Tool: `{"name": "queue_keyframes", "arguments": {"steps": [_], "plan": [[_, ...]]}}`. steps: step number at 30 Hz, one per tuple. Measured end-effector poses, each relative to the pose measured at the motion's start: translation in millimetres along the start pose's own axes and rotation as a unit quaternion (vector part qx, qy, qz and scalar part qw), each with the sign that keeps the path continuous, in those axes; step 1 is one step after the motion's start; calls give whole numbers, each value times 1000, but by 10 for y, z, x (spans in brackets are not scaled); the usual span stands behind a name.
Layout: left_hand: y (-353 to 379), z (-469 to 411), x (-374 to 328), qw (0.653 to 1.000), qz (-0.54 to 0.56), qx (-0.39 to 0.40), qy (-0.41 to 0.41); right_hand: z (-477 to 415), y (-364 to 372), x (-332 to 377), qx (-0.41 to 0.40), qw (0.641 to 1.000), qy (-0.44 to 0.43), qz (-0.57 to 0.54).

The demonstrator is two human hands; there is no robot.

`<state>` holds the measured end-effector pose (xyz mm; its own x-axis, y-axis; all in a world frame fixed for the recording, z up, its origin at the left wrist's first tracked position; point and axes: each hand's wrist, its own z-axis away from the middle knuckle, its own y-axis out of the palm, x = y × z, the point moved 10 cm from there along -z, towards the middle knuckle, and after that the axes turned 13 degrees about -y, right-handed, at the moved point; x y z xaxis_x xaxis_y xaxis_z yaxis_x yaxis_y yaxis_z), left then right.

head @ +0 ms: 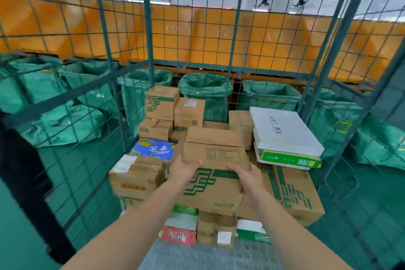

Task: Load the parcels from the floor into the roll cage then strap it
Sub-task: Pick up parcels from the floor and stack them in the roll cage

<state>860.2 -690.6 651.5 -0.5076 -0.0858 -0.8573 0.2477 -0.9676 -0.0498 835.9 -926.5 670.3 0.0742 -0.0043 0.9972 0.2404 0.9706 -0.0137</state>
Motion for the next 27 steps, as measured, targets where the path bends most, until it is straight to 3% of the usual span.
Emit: {"name": "queue_keyframes", "arguments": {"steps": [10, 17, 27], "plan": [[559, -1379, -643, 999, -6, 38, -18, -1569, 230, -34, -21, 1000, 15, -5], [918, -2382, -1159, 1000, 0, 1, -10, -3118, 413, -270, 17, 1000, 13, -18], [1274, -3426, -1568, 999, -48, -13, -20, -4196, 725, -324, 46, 996, 74, -1]]}}
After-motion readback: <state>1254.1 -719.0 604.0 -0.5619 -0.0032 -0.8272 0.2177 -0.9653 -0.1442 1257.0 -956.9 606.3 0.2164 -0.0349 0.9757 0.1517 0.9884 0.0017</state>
